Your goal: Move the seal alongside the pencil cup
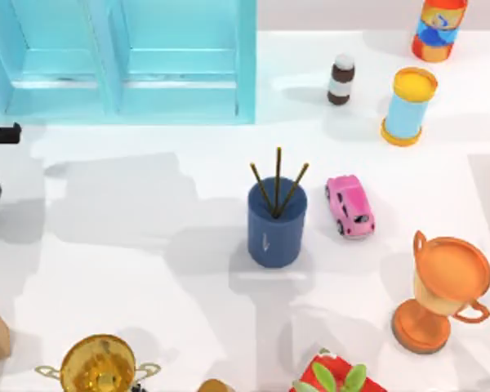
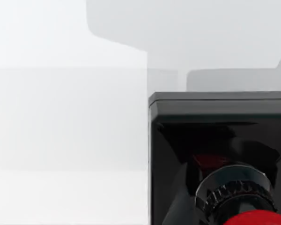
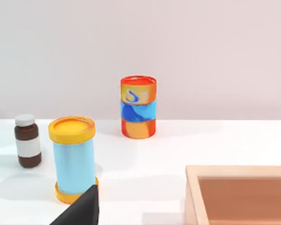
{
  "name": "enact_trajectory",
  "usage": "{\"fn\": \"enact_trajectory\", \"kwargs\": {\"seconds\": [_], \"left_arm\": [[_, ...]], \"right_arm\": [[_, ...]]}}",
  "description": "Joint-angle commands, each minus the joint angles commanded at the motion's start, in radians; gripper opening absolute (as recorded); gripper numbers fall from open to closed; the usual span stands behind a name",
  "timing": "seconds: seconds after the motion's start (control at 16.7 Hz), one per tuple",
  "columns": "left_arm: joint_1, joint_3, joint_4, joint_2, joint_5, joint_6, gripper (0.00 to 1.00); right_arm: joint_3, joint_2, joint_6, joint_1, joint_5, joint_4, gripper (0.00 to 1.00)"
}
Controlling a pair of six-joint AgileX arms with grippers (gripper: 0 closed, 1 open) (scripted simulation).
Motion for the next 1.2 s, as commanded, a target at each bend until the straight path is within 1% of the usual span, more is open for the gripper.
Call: {"fn": "enact_trajectory", "kwargs": {"seconds": [0.3,0.48,0.9,1.02,1.2], "left_arm": [[-0.188,0.232,-0.292,-0.034,0.0,-0.185,0.0],[-0.271,0.328,-0.394,-0.059,0.0,-0.266,0.0],[-0.293,0.34,-0.405,-0.06,-0.001,-0.292,0.0],[-0.338,0.336,-0.399,-0.063,-0.005,-0.34,0.0],[-0.448,0.328,-0.382,-0.072,-0.015,-0.45,0.0]], "right_arm": [[0.0,0.0,0.0,0.0,0.0,0.0,1.0],[0.0,0.0,0.0,0.0,0.0,0.0,1.0],[0.0,0.0,0.0,0.0,0.0,0.0,1.0],[0.0,0.0,0.0,0.0,0.0,0.0,1.0],[0.0,0.0,0.0,0.0,0.0,0.0,1.0]]}}
